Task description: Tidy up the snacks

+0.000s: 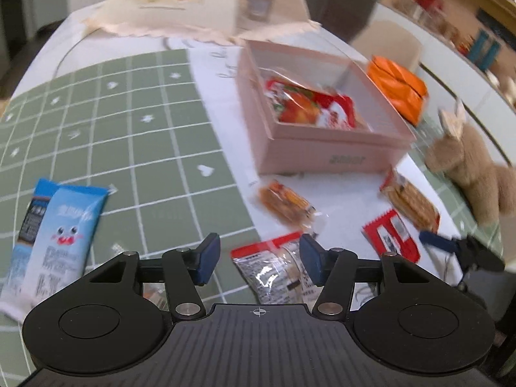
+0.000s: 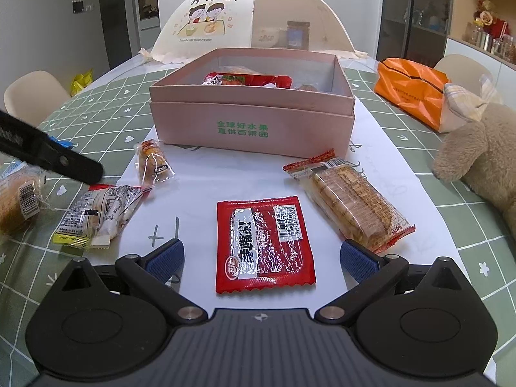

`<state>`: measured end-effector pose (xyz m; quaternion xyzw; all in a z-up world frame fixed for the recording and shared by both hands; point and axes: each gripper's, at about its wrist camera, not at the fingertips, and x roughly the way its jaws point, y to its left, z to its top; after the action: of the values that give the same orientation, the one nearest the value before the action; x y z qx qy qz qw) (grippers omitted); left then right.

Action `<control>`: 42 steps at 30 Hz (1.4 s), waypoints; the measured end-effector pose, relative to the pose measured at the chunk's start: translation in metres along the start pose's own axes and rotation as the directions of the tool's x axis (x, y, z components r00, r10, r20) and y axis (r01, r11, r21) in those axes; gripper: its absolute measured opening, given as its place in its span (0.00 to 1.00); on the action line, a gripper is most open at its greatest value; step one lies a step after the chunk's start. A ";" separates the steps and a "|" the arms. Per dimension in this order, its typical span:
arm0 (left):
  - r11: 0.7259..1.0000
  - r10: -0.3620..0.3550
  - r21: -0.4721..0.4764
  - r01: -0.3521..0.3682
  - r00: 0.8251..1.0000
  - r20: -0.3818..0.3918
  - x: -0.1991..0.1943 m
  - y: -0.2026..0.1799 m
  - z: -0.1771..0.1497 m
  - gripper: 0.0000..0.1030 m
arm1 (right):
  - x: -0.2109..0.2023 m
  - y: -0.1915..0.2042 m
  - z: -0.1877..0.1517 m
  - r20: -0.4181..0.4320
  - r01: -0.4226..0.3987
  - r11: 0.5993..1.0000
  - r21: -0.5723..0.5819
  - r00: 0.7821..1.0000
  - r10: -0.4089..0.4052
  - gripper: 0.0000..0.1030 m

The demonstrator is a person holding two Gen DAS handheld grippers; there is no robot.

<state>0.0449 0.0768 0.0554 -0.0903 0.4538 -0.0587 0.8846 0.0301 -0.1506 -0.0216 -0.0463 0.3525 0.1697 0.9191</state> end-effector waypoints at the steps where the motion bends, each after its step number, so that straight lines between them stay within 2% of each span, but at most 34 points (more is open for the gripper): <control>1: 1.000 -0.009 -0.019 0.009 1.000 -0.006 0.000 0.002 0.001 0.58 | 0.000 -0.001 0.000 0.000 0.000 1.000 0.000 1.000 0.000 1.00; 6: 0.999 -0.036 0.024 0.039 0.993 -0.112 0.021 -0.016 -0.001 0.58 | 0.000 -0.001 0.000 0.000 -0.001 1.000 -0.001 1.000 0.001 1.00; 8: 0.997 -0.003 0.071 0.013 0.990 -0.139 0.030 -0.027 -0.006 0.58 | 0.000 -0.001 0.000 0.000 -0.001 1.000 -0.001 1.000 0.001 1.00; 9: 0.996 0.011 0.088 0.001 0.990 -0.139 0.033 -0.031 -0.007 0.62 | 0.000 0.000 0.000 0.000 -0.001 1.000 -0.001 1.000 0.001 1.00; 14: 0.992 0.057 0.115 -0.041 0.989 -0.135 0.036 -0.031 -0.003 0.63 | 0.000 0.000 0.000 0.001 0.000 1.000 -0.001 1.000 0.000 1.00; 21: 0.998 0.007 0.063 0.003 0.989 -0.149 0.038 -0.031 0.001 0.59 | 0.001 -0.001 0.000 0.001 -0.001 1.000 -0.002 1.000 0.001 1.00; 26: 0.990 0.022 0.139 -0.002 0.990 -0.138 0.046 -0.049 0.001 0.63 | 0.001 -0.001 0.000 0.001 -0.001 1.000 -0.002 1.000 0.001 1.00; 30: 0.988 0.013 0.154 0.008 0.990 -0.138 0.049 -0.050 0.003 0.64 | 0.001 -0.001 0.002 -0.004 0.000 1.000 0.005 1.000 0.000 0.99; 31: 0.988 0.010 0.152 0.012 0.990 -0.144 0.049 -0.050 0.004 0.61 | 0.000 -0.001 0.003 -0.006 0.002 1.000 0.008 1.000 -0.002 0.99; 34: 0.993 -0.037 0.102 0.055 0.985 -0.167 0.046 -0.047 0.005 0.58 | -0.003 -0.004 0.009 -0.016 -0.015 1.000 0.018 1.000 0.016 0.82; 36: 0.995 -0.063 0.071 0.075 0.986 -0.156 0.042 -0.047 0.006 0.58 | -0.006 -0.010 0.015 -0.034 -0.022 0.999 0.024 0.999 0.023 0.54; 39: 0.993 -0.088 0.058 0.098 0.983 -0.158 0.043 -0.052 0.008 0.58 | -0.009 -0.016 0.018 -0.043 -0.032 0.999 0.024 0.999 0.033 0.46; 42: 0.991 -0.052 0.114 0.075 0.981 -0.188 0.056 -0.064 0.008 0.59 | -0.012 -0.014 0.013 -0.038 -0.033 0.999 0.023 0.999 0.033 0.46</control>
<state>0.0826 0.0051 0.0292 -0.0451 0.5262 -0.1224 0.8403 0.0351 -0.1645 -0.0042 -0.0335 0.3727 0.1800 0.9097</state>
